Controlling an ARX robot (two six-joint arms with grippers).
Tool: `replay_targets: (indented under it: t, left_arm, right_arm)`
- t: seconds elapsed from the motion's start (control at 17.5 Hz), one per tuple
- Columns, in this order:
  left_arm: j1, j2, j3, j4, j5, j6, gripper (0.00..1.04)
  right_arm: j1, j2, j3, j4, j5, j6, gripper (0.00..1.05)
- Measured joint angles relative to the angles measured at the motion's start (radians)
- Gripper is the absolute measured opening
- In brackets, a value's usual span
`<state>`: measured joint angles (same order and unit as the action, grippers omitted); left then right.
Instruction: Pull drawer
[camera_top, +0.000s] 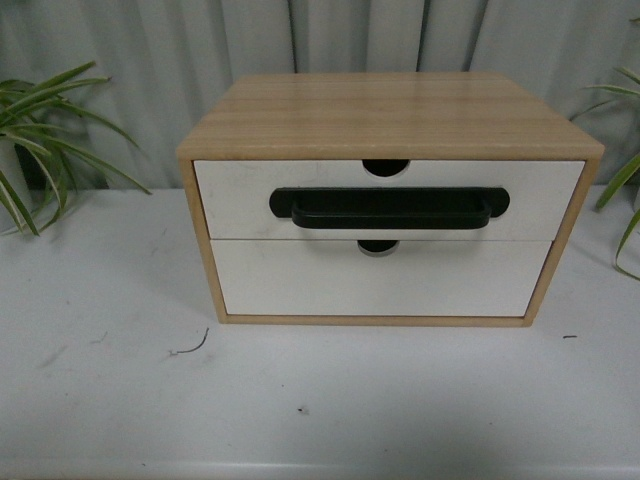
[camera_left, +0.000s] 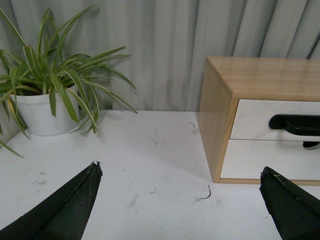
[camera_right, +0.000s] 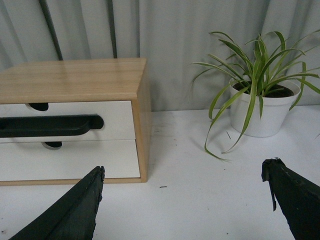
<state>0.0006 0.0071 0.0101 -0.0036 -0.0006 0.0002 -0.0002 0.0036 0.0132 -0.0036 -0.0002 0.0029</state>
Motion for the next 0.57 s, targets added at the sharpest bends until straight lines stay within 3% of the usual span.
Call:
replay_targets:
  t: [0.57]
  left_arm:
    - [0.0,0.0,0.0,0.0,0.0,0.0,0.98]
  right_arm:
    - [0.0,0.0,0.0,0.0,0.0,0.0,0.98]
